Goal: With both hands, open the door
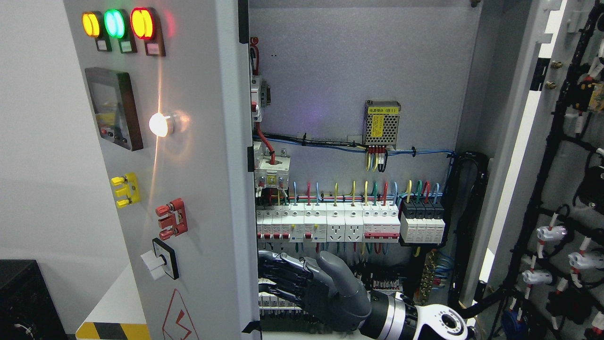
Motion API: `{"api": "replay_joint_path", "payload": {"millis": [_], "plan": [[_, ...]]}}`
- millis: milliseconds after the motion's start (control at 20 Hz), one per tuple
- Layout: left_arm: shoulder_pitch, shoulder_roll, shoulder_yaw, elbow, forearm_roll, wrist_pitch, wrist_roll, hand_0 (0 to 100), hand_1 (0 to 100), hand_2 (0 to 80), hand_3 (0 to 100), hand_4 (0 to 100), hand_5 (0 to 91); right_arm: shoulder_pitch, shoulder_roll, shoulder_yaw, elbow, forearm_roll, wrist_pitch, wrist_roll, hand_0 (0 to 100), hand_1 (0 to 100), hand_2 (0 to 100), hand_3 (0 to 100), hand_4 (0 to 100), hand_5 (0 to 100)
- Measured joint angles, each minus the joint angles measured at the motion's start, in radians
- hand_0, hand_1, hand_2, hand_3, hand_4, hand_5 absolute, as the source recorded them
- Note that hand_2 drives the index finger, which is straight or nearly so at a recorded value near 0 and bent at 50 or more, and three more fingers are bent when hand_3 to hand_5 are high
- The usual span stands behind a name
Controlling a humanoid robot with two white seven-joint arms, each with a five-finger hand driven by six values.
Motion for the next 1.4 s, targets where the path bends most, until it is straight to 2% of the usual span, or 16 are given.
{"api": "replay_joint_path", "payload": {"millis": [651, 1402], "plan": [[0.001, 0.000, 0.001, 0.000, 0.000, 0.000, 0.000, 0, 0, 0.0, 0, 0, 0.0, 0.001, 0.020, 0.058, -0.016, -0.004, 0.014, 0.000, 0, 0, 0, 0, 0, 0], [0.000, 0.000, 0.000, 0.000, 0.000, 0.000, 0.000, 0, 0, 0.0, 0, 0, 0.0, -0.004, 0.077, 0.105, -0.019, 0.006, 0.014, -0.004, 0, 0, 0, 0, 0, 0]]}}
